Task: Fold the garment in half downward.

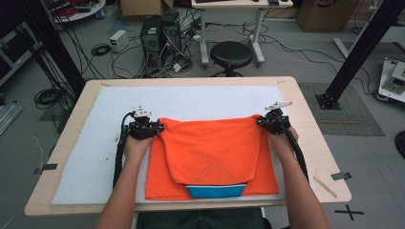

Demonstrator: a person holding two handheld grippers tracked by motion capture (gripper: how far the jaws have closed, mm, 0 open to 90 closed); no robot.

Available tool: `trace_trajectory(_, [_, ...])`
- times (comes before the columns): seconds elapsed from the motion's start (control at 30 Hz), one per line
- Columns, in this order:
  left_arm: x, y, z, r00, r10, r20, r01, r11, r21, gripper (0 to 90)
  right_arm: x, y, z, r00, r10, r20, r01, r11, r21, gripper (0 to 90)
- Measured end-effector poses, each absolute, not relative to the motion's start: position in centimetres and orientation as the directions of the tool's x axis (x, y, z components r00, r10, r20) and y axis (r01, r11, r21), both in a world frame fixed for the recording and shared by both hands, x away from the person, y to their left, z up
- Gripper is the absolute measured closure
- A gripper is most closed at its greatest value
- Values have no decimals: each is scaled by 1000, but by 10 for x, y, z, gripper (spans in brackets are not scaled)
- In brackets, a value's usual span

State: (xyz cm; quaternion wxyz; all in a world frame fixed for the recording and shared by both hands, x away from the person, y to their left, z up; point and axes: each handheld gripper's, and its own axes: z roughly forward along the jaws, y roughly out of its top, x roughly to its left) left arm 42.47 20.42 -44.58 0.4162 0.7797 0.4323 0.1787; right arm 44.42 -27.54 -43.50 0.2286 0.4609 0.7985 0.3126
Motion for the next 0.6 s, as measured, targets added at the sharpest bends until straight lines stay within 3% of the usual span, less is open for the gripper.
trace_trajectory(0.23, [436,196,-443,545,830,-120,514,-217,830,767,456,-284,-424,-443,890,-102,581,372,724,862])
trace_trajectory(0.53, [454,187,-437,545,834,-87,522,-256,814,764,471,-288,-418,-439,889,-132,577,391,717,856])
trace_trajectory(0.6, [454,187,-436,521,850,-73,514,-245,822,682,472,-289,-419,-436,893,-113,584,377,719,802])
